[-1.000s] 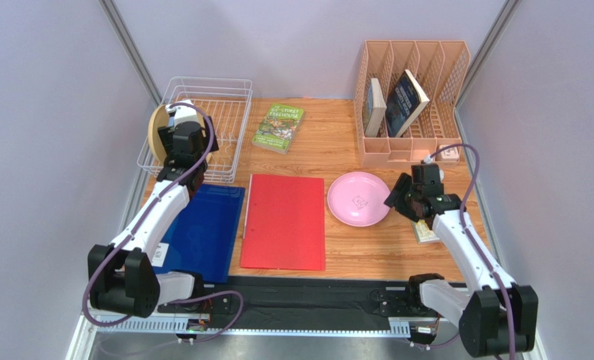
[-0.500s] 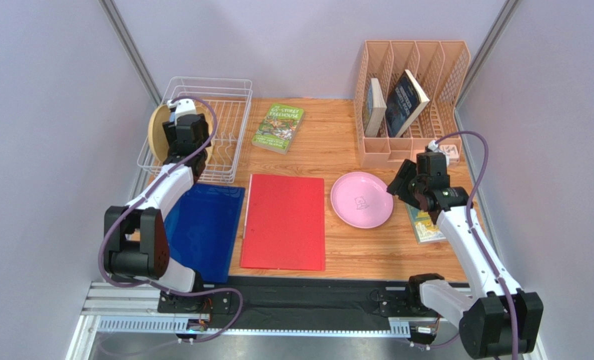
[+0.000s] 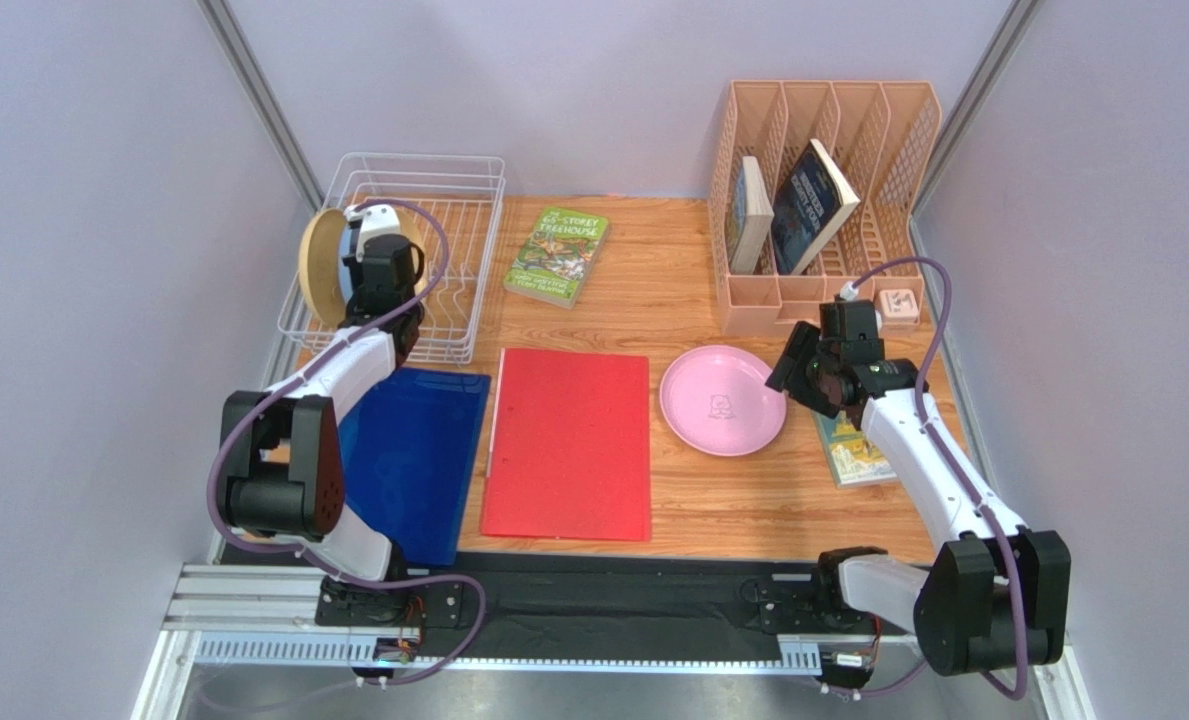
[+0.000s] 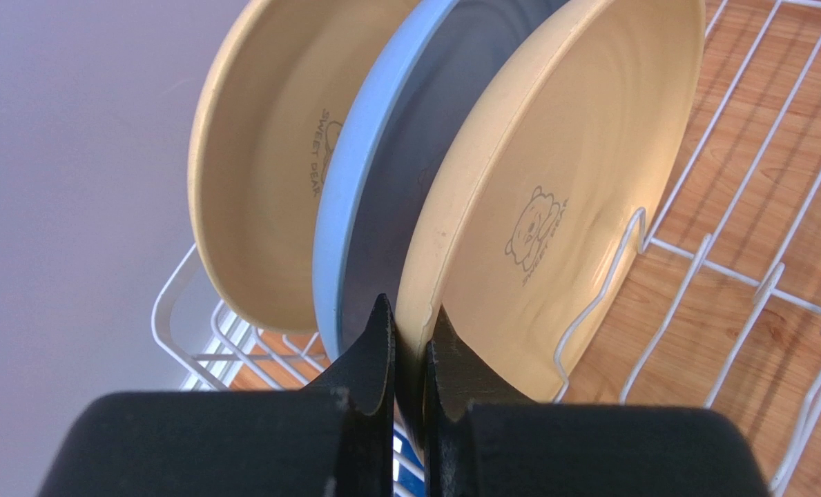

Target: Unload the plates from the dish rack

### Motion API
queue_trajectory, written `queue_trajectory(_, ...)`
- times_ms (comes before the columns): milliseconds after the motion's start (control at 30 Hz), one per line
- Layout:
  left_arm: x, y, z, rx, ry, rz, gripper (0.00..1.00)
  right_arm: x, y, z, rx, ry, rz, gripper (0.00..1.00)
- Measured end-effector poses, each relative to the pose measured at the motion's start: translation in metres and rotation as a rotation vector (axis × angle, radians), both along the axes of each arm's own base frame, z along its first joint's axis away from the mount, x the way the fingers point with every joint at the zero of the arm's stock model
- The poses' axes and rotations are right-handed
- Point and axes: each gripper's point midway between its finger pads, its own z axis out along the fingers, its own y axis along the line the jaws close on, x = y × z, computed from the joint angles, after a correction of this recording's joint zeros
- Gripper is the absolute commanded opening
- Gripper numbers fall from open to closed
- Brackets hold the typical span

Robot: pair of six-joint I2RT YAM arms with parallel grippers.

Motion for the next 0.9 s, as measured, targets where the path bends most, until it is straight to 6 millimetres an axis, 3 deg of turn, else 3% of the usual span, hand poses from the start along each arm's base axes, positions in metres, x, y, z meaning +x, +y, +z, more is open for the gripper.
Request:
queue_trajectory(500,-0.01,-0.034,0.049,0.27,-0.084,0.11,0.0,0.0,0.001,-0.005,-0.001,0.009,0.015,0.59)
queue_trajectory(667,-0.029,-0.033,0.078,0.26,-0.131,0.13,0.0,-0.001,0.004,0.001,0.012,-0.01,0.032,0.59)
queue_trajectory(767,-0.045,-0.033,0.106,0.203,-0.194,0.114,0.0,-0.003,0.01,0.011,0.032,-0.042,0.058,0.6)
queue_trajectory(900,-0.063,-0.042,0.127,0.077,-0.248,0.027,0.0,-0.004,0.026,0.032,0.089,-0.121,0.134,0.7)
